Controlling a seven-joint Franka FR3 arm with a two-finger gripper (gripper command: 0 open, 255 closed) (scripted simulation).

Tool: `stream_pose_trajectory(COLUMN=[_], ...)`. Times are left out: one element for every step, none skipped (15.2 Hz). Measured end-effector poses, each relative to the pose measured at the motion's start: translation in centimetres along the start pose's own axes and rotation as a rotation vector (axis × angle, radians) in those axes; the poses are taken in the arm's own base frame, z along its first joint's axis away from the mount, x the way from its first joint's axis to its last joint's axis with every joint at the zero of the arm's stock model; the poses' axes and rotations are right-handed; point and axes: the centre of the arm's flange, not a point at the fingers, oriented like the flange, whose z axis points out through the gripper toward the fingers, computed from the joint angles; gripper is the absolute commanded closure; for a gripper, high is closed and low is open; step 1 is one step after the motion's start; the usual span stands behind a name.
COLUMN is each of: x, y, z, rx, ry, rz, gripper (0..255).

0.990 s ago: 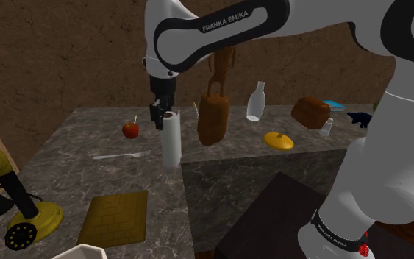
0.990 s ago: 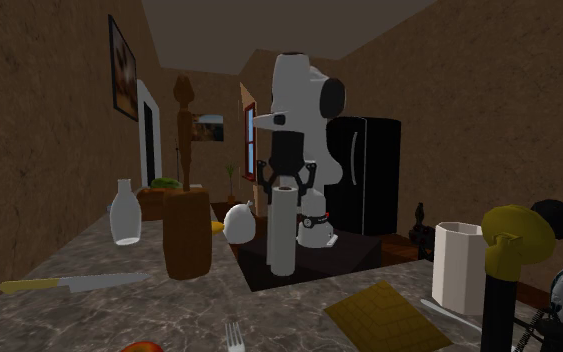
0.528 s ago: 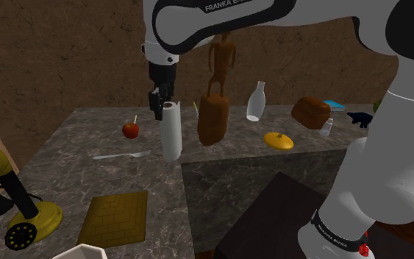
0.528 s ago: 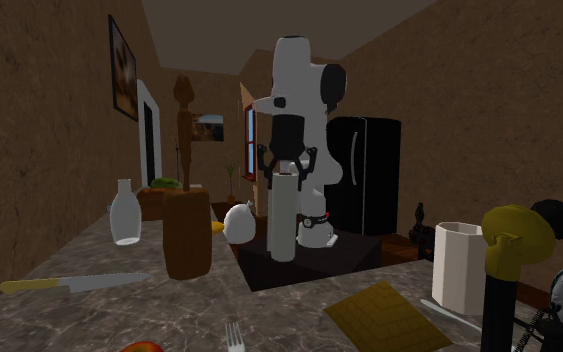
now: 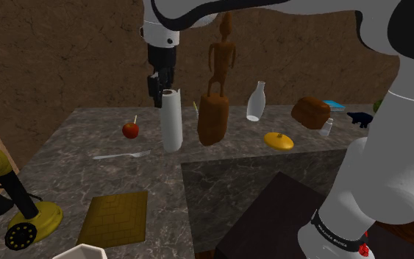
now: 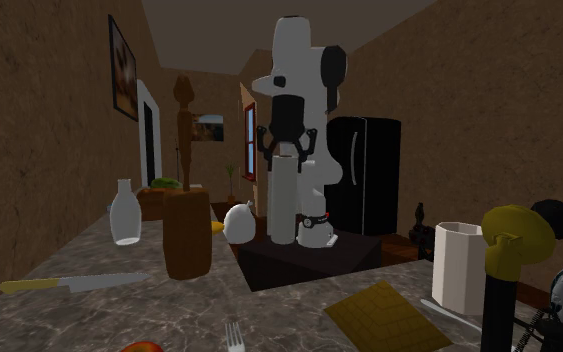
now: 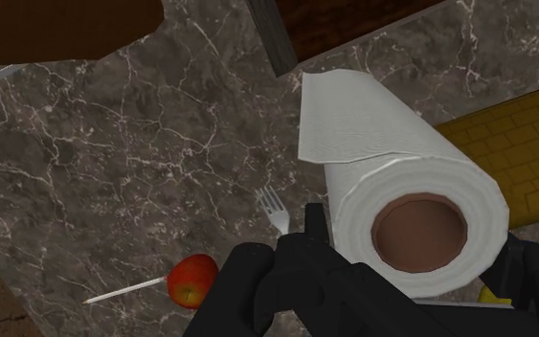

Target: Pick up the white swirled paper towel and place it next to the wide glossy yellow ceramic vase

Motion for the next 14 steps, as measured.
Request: stream_pose_trajectory(x=[0.0,0.1,0.1,0.2,0.3,0.4,0.4,0.5,0.3,0.4,0.4,0.5,0.5,0.5], y=[0.1,0.0,0.0,0.0,0.1,0.1,0.1,0.1,0.1,0.1,0.2,0.2,0.3,0.3], z=[-0.5,-0.9,-1.5,-2.0,-2.6,-3.2,-3.7,-4.2,-4.7,-5.3,-5.8,-6.3,-6.9,-7.3], rx=[0.000,0.000,0.000,0.000,0.000,0.000,0.000,0.000,0.000,0.000,0.000,0.000,0.000,0.000], ry=[0.000,0.000,0.000,0.000,0.000,0.000,0.000,0.000,0.000,0.000,0.000,0.000,0.000,0.000], rz=[0.000,0.000,0.000,0.000,0.000,0.000,0.000,0.000,0.000,0.000,0.000,0.000,0.000,0.000], gripper=[255,255,255,255,255,255,255,255,255,255,255,255,255,255])
